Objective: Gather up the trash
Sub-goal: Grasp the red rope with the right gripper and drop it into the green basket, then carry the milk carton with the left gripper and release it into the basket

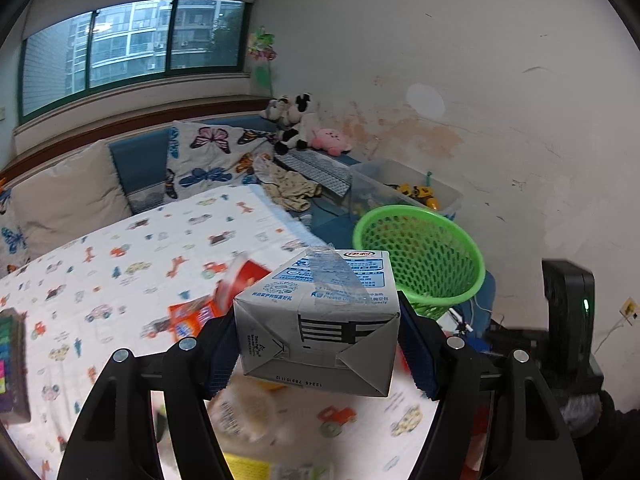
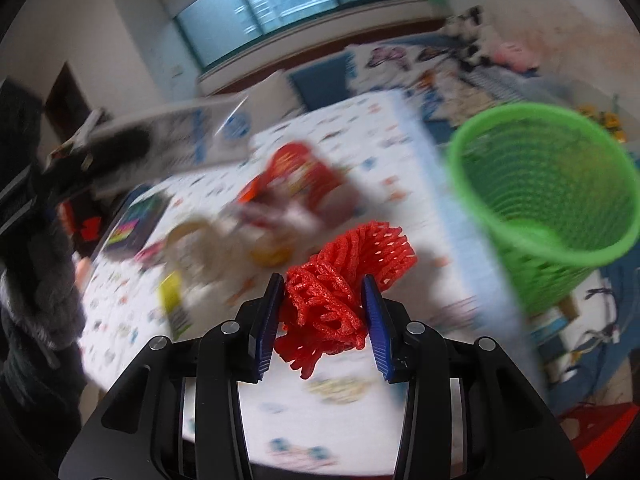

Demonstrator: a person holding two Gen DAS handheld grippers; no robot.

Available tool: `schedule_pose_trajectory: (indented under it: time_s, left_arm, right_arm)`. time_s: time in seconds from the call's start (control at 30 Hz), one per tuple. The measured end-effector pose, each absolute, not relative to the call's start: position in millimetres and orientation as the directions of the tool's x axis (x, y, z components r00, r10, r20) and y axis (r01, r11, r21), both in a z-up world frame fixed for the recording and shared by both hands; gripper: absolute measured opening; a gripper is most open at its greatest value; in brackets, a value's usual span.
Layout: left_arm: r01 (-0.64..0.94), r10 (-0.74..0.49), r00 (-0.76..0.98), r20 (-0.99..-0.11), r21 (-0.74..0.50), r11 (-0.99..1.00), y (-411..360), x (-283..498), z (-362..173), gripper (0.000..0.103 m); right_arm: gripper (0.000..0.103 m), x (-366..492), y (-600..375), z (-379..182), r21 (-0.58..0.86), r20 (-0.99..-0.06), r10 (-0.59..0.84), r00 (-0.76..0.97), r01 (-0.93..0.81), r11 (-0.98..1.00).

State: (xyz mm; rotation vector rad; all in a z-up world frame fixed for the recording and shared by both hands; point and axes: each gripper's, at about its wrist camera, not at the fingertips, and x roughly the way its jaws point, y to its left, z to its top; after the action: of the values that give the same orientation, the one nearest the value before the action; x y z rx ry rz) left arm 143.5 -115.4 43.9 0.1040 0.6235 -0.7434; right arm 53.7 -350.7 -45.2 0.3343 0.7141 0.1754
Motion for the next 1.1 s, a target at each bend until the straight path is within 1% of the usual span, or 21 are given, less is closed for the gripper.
schedule_pose_trajectory:
  time_s: [0.27,0.47,0.57,0.6,0.63,0.77,0.83,0.93,1.03,1.1]
  left_arm:
    - [0.697,-0.611,0.537,-0.582,-0.103,0.710,-166,157,51,0.068]
    - [0.707,-0.609,0.498,-0.617,-0.117,0.697,-202,178,46,0.068]
    - [0.713,-0.603,0.476,-0.640,-0.120,0.690,-221,189,40,0.068]
    - [0.716,-0.601,0.471,-0.646,-0.118,0.688,-227,192,38,0.068]
    - [0.721,-0.599,0.461,-0.655,-0.117,0.683,-235,196,36,0.068]
    - [0.728,-0.583,0.448,-0.677,-0.102,0.678,-257,204,28,0.068]
    - [0.734,-0.576,0.436,-0.692,-0.098,0.672,-269,208,25,0.068]
    - [0.742,-0.573,0.416,-0.706,-0.101,0.663,-285,212,20,0.068]
    - [0.755,-0.572,0.396,-0.718,-0.101,0.648,-301,212,15,0.068]
    - [0.762,-0.568,0.387,-0.727,-0.094,0.640,-311,211,11,0.068]
  right_arm:
    - [0.041,86,-437,-53,0.369,-0.622,0.172,0.764,0.092,0.925]
    - [0.044,112,-481,-73,0.403,-0.647,0.157,0.746,0.160,0.901]
    - [0.053,117,-491,-78,0.384,-0.660,0.129,0.740,0.185,0.905]
    - [0.059,118,-495,-80,0.384,-0.661,0.127,0.739,0.188,0.904]
    - [0.061,118,-497,-82,0.383,-0.661,0.126,0.740,0.189,0.904]
    - [0.063,117,-507,-83,0.360,-0.662,0.095,0.744,0.205,0.910]
    - [0.068,113,-510,-83,0.350,-0.660,0.078,0.747,0.213,0.912]
    - [0.069,104,-511,-78,0.324,-0.652,0.046,0.757,0.223,0.920]
    - [0.072,95,-512,-73,0.319,-0.639,0.033,0.769,0.225,0.921]
    - [0.072,88,-514,-70,0.317,-0.630,0.025,0.776,0.227,0.921]
